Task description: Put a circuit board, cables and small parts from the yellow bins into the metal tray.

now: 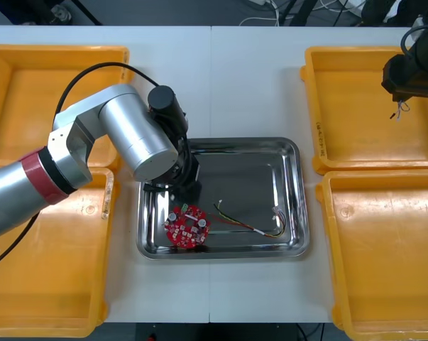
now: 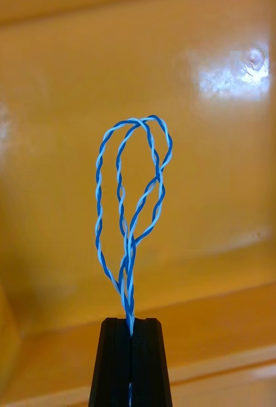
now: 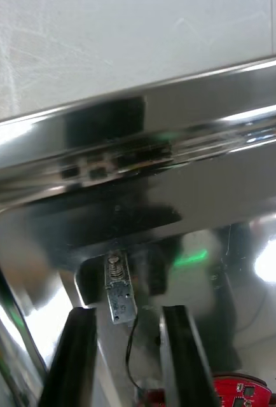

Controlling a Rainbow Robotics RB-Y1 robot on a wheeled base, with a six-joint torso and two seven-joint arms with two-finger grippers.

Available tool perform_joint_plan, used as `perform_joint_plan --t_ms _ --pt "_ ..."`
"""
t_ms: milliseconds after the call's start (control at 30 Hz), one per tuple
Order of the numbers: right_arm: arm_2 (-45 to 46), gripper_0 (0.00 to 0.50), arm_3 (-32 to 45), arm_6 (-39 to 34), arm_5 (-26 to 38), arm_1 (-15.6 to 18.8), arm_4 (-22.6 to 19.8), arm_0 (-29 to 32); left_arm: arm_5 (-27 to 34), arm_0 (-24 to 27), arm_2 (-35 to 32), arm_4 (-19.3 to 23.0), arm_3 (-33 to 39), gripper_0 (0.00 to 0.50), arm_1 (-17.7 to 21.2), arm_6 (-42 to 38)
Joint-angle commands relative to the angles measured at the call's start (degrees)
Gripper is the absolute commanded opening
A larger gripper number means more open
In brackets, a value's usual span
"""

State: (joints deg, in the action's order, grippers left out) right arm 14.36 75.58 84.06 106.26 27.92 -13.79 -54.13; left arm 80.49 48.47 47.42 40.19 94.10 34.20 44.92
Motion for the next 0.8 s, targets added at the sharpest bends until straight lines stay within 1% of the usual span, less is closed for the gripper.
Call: perform_joint_plan --t_ms 33,167,333,433,533,633,700,800 --pt "-0.9 0.0 6.8 1.8 3.7 -0.1 -1.2 1.5 -0.9 -0.4 0.9 -0.5 0.4 0.5 -1.1 -0.9" --pt "-0.9 0.0 12.0 2.2 3.7 -0.6 -2.8 2.4 -0.9 -0.3 0.9 -0.5 0.4 0.5 -1.1 -1.5" --pt "-1.8 0.0 19.0 2.4 3.7 -0.9 -8.5 6.1 -1.0 -0.3 0.8 -0.5 0.8 0.5 -1.1 -2.1" --pt "-4.2 0.0 22.4 2.4 3.7 -1.0 -11.0 8.0 -0.9 -0.2 0.8 -0.9 1.6 0.5 -1.0 -2.5" --pt "-6.7 0.0 25.1 2.5 3.7 -1.0 -12.5 8.9 -0.4 -0.2 0.2 -1.3 2.8 0.5 -0.8 -2.6" --pt "-9.3 0.0 26.7 2.5 3.7 -1.4 -13.1 9.3 2.0 0.2 -1.7 -1.2 4.1 0.5 -0.7 -2.7" --pt "-10.9 0.0 28.0 2.5 3.7 -1.9 -13.4 9.7 5.2 0.9 -3.4 -0.8 5.4 0.5 -0.7 -2.8" --pt "-12.2 0.0 28.9 2.6 3.7 -2.6 -13.8 10.2 8.2 1.5 -5.5 -0.3 6.9 0.5 -0.7 -2.8"
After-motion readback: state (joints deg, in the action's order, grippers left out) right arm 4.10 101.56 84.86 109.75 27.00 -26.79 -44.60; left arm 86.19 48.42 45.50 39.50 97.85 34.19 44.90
